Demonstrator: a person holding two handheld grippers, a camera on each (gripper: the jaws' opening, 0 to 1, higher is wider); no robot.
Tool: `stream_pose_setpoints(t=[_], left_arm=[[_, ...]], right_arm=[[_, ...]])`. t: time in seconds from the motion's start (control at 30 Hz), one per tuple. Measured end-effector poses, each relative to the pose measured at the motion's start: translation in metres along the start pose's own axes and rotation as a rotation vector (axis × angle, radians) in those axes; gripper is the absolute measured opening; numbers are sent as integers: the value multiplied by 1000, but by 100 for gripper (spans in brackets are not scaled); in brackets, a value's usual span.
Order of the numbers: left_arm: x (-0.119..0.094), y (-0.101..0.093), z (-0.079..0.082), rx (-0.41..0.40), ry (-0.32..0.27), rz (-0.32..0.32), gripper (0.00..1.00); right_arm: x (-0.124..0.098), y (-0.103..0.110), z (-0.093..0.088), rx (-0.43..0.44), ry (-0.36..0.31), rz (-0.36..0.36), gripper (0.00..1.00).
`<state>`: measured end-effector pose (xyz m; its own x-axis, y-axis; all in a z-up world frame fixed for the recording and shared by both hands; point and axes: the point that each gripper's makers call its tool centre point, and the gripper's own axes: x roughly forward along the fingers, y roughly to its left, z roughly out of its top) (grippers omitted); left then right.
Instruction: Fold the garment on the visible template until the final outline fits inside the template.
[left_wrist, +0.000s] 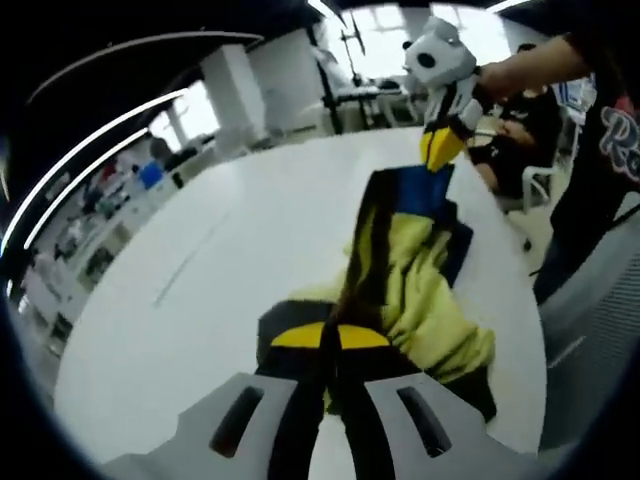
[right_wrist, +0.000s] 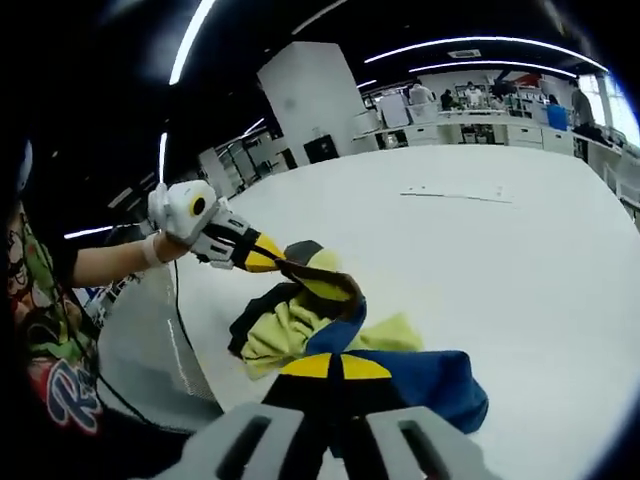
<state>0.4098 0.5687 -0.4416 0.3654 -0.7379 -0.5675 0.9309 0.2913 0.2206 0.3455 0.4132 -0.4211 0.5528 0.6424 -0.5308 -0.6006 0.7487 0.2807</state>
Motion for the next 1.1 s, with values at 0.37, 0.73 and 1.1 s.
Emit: stream_pose_setpoints(t=[0.37,0.73,1.1], left_arm=[[-74,40,80,-110,-236,134,0],[-139,55,128,-55,-339,232,0],[-172,92,168,-67,-469,297,0]], right_arm=[[-48,1,88,-120,-152,-37,0],[-71,41,161,-264,-284,20,0],[-84,53,215,-273,-416,88,0]])
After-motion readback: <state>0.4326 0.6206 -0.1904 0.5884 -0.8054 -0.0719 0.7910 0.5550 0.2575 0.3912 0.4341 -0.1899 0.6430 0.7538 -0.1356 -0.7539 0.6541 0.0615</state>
